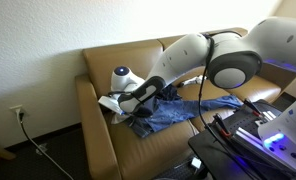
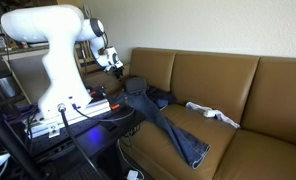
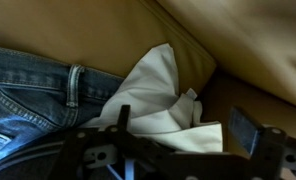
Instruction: Move the bag to the right
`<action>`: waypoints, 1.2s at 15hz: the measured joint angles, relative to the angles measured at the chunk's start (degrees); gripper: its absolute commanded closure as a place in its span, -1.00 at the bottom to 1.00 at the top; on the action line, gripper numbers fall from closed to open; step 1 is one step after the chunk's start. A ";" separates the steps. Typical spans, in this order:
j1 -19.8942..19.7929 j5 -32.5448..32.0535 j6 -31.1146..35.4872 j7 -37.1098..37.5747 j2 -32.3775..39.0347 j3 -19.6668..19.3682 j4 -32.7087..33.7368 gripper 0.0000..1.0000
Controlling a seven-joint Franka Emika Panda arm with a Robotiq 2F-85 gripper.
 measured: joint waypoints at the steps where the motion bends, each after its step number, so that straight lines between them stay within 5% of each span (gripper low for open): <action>1: 0.00 0.00 -0.46 0.78 0.19 -0.09 0.01 -1.00; 11: 1.04 -2.68 -0.51 4.60 3.63 -4.57 -0.64 -1.00; 18: 8.34 -9.17 -0.93 13.11 3.03 -16.59 -5.95 -1.00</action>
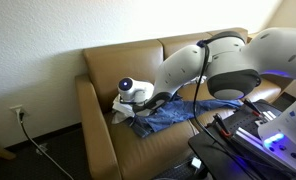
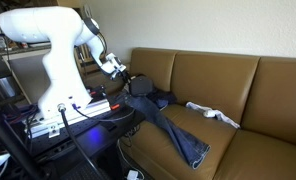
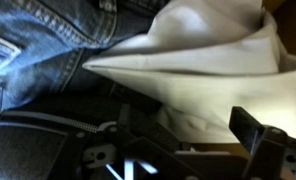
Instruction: Move the bag to the right
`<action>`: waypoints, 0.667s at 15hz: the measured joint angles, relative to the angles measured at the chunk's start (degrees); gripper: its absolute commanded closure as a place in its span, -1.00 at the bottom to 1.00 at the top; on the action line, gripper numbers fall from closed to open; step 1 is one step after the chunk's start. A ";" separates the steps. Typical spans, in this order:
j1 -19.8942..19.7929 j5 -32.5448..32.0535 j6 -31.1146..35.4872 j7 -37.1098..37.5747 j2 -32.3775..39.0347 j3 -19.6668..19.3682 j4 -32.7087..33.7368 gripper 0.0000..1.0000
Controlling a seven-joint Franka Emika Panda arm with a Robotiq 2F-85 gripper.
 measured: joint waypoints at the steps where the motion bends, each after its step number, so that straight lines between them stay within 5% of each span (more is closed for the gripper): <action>1: 0.94 -0.51 0.00 0.45 -0.62 -2.14 -1.64 -1.00; 7: 5.61 -1.57 -0.92 3.25 -5.17 -15.17 -16.64 -1.00; 10: 6.32 -0.98 -0.68 7.41 -7.67 -16.69 -22.51 -1.00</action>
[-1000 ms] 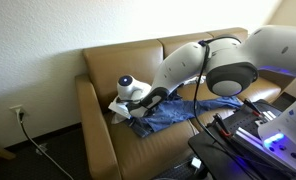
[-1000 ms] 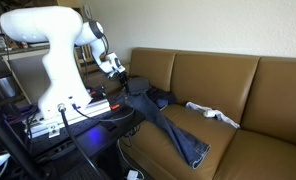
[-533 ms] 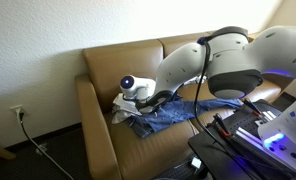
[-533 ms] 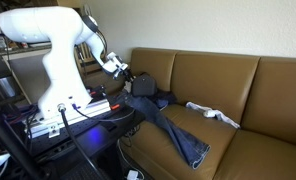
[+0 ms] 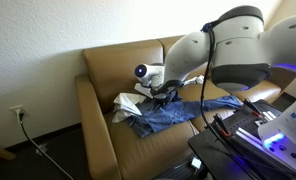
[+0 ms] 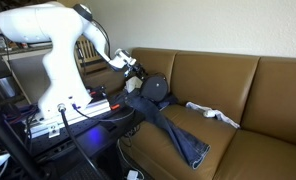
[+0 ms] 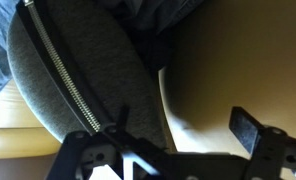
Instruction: Move the bag to the right
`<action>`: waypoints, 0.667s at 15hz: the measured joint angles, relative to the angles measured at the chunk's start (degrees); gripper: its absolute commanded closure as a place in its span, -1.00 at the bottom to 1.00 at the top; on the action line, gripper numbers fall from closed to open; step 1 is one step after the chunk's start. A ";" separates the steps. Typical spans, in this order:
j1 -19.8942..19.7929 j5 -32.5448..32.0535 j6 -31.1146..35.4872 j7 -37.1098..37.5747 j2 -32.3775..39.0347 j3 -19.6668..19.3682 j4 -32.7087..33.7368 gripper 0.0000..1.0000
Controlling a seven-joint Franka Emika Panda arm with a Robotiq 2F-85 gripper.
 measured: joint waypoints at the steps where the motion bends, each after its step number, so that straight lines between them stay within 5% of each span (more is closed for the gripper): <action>1: -0.11 0.38 2.45 1.53 -1.05 0.01 -1.45 -1.00; 10: -1.10 11.85 26.10 5.08 -11.55 0.19 -13.92 -1.00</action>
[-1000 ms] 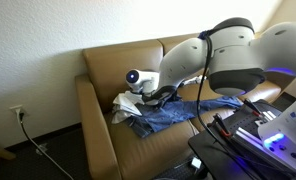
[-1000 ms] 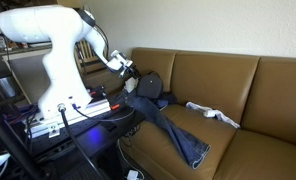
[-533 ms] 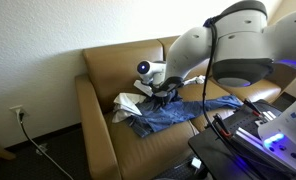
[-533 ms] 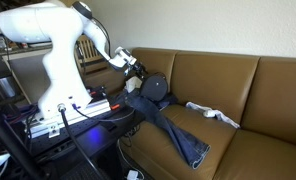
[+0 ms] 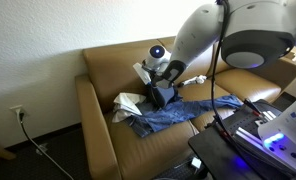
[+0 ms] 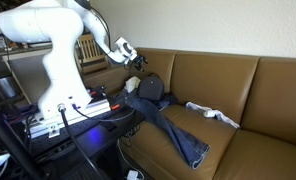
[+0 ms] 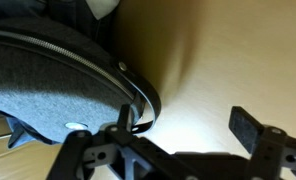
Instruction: Move the bag to the right
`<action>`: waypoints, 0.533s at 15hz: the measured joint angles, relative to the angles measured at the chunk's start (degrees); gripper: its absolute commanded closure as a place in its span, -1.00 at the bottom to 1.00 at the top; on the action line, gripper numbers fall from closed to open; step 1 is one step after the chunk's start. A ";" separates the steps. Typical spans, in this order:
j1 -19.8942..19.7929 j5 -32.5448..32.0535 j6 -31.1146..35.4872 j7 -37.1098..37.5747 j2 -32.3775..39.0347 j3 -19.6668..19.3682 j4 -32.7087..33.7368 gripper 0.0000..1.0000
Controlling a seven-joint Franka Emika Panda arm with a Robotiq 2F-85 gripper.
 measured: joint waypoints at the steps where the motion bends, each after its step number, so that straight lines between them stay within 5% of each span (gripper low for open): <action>1: -0.61 1.70 3.70 -0.48 -1.41 0.54 -2.01 -1.00; 4: -4.46 5.88 12.24 -5.11 -5.81 4.95 -6.83 -1.00; 8: -4.82 11.45 12.37 -10.57 -6.00 6.15 -6.84 -1.00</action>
